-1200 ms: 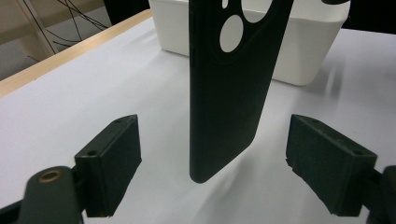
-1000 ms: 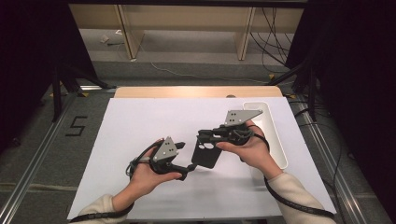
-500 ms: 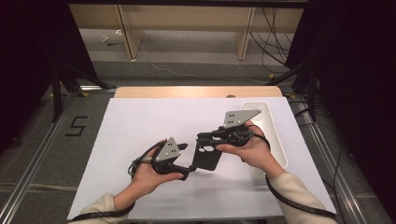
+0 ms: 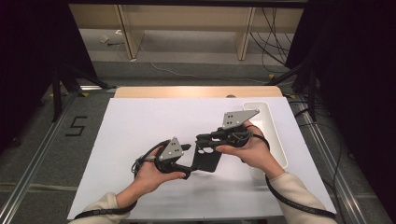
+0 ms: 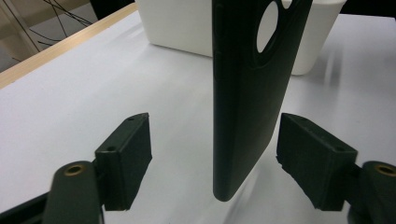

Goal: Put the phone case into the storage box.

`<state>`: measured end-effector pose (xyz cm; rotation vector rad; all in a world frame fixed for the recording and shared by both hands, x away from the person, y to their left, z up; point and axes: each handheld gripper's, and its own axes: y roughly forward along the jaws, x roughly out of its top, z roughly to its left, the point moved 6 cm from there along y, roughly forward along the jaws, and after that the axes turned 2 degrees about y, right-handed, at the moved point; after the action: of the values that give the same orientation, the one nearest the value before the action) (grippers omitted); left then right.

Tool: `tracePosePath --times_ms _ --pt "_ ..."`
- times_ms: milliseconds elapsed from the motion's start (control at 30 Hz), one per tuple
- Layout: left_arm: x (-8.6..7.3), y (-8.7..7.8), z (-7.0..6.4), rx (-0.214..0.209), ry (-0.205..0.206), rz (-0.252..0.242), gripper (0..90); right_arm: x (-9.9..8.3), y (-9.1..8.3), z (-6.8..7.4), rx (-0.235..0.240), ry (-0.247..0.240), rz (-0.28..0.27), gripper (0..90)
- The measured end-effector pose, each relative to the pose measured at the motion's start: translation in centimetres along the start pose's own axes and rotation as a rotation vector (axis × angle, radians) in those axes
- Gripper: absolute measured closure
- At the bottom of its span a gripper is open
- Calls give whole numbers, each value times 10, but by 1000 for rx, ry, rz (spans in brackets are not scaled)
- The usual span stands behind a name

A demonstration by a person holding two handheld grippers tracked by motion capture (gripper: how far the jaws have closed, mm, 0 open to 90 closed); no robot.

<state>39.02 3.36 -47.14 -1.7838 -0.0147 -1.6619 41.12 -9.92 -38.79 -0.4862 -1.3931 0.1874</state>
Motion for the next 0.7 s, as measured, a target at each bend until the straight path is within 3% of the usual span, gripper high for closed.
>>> tracePosePath --times_ms 367,700 --pt "-2 8 -8 -92 -19 3 431 0 3 2 13 1 5 778" --pt "-2 8 -8 -128 -11 0 642 1 2 4 28 -2 -4 778"
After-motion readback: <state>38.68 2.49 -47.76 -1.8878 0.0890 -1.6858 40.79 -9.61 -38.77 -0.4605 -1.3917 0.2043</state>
